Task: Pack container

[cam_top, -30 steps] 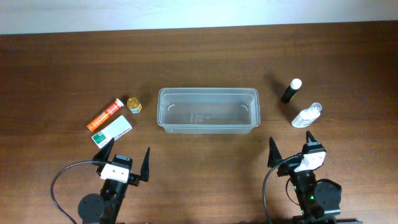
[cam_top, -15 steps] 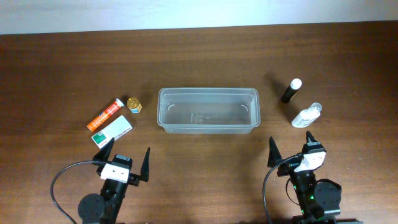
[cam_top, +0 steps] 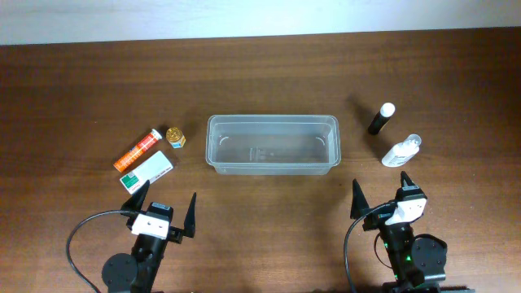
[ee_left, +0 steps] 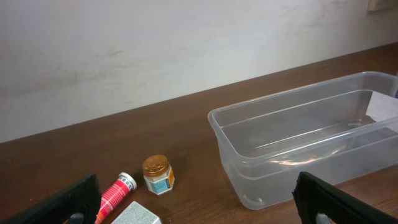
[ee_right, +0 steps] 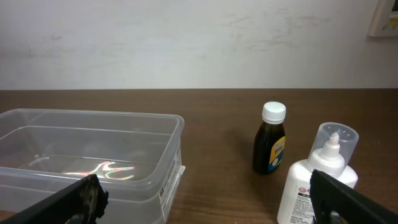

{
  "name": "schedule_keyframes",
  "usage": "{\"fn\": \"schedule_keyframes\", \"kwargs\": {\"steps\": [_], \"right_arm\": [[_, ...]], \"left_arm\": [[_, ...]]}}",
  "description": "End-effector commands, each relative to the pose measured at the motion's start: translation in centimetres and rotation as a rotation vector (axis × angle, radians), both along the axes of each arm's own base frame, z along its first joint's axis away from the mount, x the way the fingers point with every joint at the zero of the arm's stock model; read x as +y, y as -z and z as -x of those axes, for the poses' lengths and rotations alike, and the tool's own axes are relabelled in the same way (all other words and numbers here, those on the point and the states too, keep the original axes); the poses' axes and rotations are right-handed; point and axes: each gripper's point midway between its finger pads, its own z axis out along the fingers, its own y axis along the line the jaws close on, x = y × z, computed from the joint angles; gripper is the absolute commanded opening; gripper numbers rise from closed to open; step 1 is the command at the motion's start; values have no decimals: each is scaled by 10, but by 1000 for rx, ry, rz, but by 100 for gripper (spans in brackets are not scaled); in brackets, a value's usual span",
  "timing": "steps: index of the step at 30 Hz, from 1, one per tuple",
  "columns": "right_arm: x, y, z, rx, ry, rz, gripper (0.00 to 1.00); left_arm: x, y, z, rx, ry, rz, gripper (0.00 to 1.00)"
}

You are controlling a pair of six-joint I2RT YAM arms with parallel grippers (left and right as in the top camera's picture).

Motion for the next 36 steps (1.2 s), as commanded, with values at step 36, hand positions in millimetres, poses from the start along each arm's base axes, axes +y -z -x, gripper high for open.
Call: {"fn": "schedule_keyframes", "kwargs": {"steps": [36], "right_arm": [[3, -36, 1, 82, -17, -73, 98]], "left_arm": [[1, 1, 0, 4, -5, 5, 99]]}}
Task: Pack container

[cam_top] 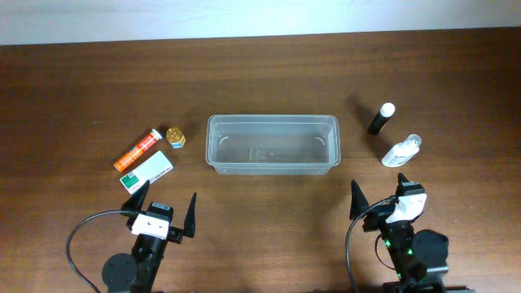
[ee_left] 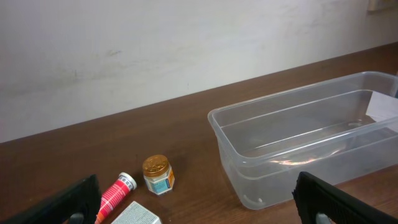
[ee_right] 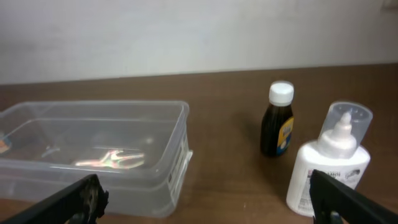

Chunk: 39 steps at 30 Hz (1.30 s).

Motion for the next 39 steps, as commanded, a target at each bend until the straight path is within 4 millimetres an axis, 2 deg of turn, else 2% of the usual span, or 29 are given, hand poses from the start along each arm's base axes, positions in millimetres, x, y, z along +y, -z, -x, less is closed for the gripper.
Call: {"fn": "schedule_keyframes", "kwargs": {"steps": [1, 5, 12, 18, 19, 23, 24, 25, 27, 29, 34, 39], "right_arm": [[0, -45, -2, 8, -2, -24, 98], [1, -70, -14, 124, -2, -20, 99], [3, -123, -57, 382, -8, 14, 98], [4, -142, -100, 539, -51, 111, 98], [4, -141, -107, 548, -52, 114, 98], [1, -115, -122, 642, -41, 119, 99], [-8, -96, -123, 721, 9, 70, 98], [-13, -89, -122, 756, 35, 41, 100], [-24, -77, -120, 813, 98, -17, 96], [-42, -66, -115, 873, 221, -114, 96], [-88, -53, -95, 949, 494, -335, 99], [-102, -51, -89, 959, 540, -365, 98]], "left_arm": [[1, 1, 0, 4, -4, 5, 99], [1, 1, 0, 4, -4, 5, 99], [1, 1, 0, 4, -4, 5, 99], [1, 1, 0, 4, -4, 5, 99], [1, 1, 0, 4, -4, 5, 99], [0, 1, 0, 4, -4, 5, 99], [1, 1, 0, 4, -4, 5, 99], [1, 1, 0, 4, -4, 5, 99], [0, 1, 0, 4, -4, 5, 99], [1, 1, 0, 4, -4, 5, 99], [1, 1, 0, 4, -4, 5, 99], [1, 1, 0, 4, -4, 5, 99]]}}
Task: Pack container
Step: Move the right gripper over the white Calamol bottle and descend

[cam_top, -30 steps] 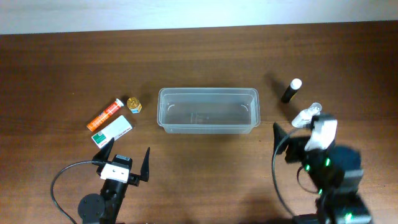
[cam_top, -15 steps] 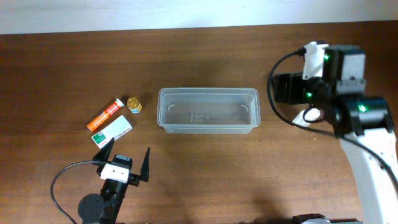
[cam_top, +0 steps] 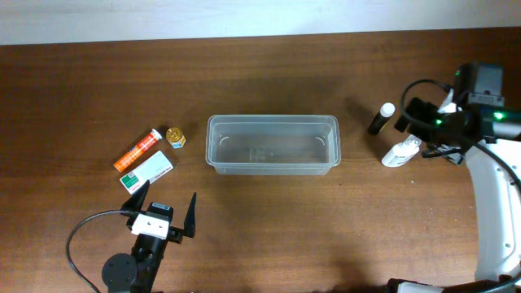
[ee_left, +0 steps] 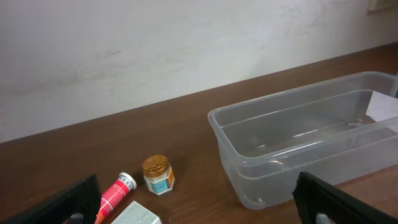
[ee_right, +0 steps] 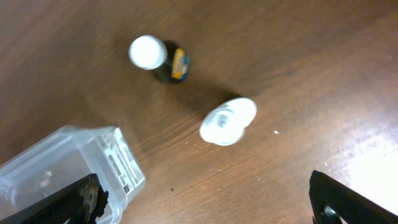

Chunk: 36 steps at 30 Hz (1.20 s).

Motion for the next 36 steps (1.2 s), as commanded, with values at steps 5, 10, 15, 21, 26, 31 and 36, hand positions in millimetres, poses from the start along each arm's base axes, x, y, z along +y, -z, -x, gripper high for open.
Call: {"fn": "schedule_keyframes", "kwargs": {"steps": [5, 10, 15, 21, 26, 31, 36], "right_arm": [[-9, -5, 1, -8, 78, -8, 99], [-10, -2, 1, -4, 164, -43, 95], [-12, 9, 0, 11, 291, -93, 95], [-13, 33, -4, 87, 302, -102, 94], [-15, 62, -11, 163, 316, -113, 92], [-16, 85, -18, 214, 320, -121, 89], [-17, 99, -20, 244, 328, -125, 87]], "left_arm": [[0, 1, 0, 4, -4, 5, 99], [1, 1, 0, 4, -4, 5, 99], [1, 1, 0, 4, -4, 5, 99], [1, 1, 0, 4, -4, 5, 99], [1, 1, 0, 4, -4, 5, 99], [0, 1, 0, 4, -4, 5, 99], [1, 1, 0, 4, -4, 5, 99]]}}
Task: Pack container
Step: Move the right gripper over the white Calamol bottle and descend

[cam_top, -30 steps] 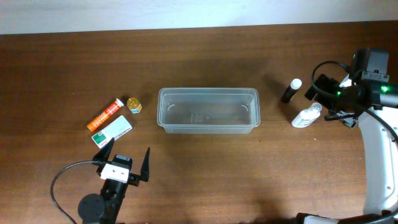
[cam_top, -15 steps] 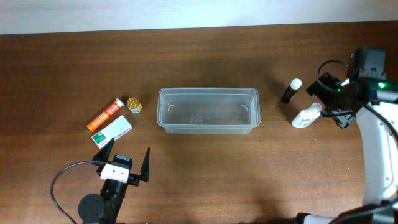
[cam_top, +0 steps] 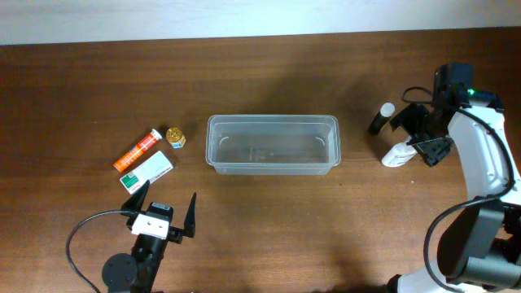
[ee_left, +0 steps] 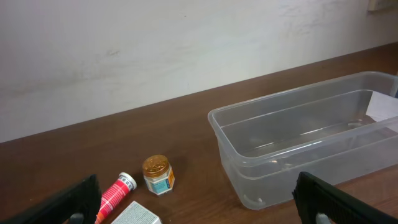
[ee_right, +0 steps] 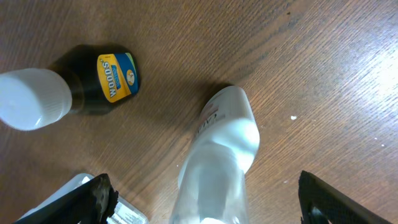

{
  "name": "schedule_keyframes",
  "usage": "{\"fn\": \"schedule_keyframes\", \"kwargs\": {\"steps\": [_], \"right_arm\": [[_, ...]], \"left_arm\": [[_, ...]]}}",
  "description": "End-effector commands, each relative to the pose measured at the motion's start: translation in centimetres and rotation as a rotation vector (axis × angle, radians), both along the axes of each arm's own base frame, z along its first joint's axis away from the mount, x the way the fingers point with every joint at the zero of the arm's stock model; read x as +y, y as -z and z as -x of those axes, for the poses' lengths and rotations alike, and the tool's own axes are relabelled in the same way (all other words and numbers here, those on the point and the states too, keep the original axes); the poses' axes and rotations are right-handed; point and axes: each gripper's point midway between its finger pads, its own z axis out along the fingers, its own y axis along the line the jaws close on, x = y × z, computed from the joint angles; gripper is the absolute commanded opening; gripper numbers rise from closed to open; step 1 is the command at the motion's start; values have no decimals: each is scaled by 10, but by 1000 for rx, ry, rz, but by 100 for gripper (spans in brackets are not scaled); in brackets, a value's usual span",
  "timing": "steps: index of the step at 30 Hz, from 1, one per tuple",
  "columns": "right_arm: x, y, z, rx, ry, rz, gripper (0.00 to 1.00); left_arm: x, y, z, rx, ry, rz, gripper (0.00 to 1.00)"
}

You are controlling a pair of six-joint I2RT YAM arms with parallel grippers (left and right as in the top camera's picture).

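A clear plastic container [cam_top: 273, 144] stands mid-table, nothing in it. To its right are a dark bottle with a white cap [cam_top: 380, 119] and a white squeeze bottle [cam_top: 397, 154]. My right gripper [cam_top: 418, 136] hangs open over the white bottle [ee_right: 221, 155], which rises between its fingers [ee_right: 336, 199] without touching them; the dark bottle [ee_right: 99, 84] stands beside it. Left of the container lie an orange tube [cam_top: 138, 149], a gold-lidded jar [cam_top: 176, 137] and a white-green box [cam_top: 146, 170]. My left gripper [cam_top: 163, 216] rests open near the front edge, facing the container [ee_left: 311, 143].
In the left wrist view the jar [ee_left: 157, 174], tube [ee_left: 115, 193] and box [ee_left: 137, 214] sit ahead-left of the left gripper [ee_left: 199, 211]. A white wall runs behind the table's far edge. The container's corner [ee_right: 127, 214] lies close to the right gripper.
My right gripper has come down closer over the white squeeze bottle, which now stands between its open fingers. The left arm and all objects are where they were.
Both grippers first rested open at the front edge, facing the container. The right one shifted slightly, then was high over the two bottles at the right, looking down. Now it is low over the white bottle. The left never moved.
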Motion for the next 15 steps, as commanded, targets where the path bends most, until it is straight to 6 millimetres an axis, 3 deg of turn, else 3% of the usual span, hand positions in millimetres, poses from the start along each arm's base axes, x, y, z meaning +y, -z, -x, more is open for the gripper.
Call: {"fn": "schedule_keyframes", "kwargs": {"steps": [1, 15], "right_arm": [[-4, 11, 2, 34, 21, 7, 85], [-1, 29, 14, 99, 21, -5, 74]], "left_arm": [[1, 1, 0, 4, -4, 5, 99], [1, 1, 0, 4, -4, 5, 99]]}}
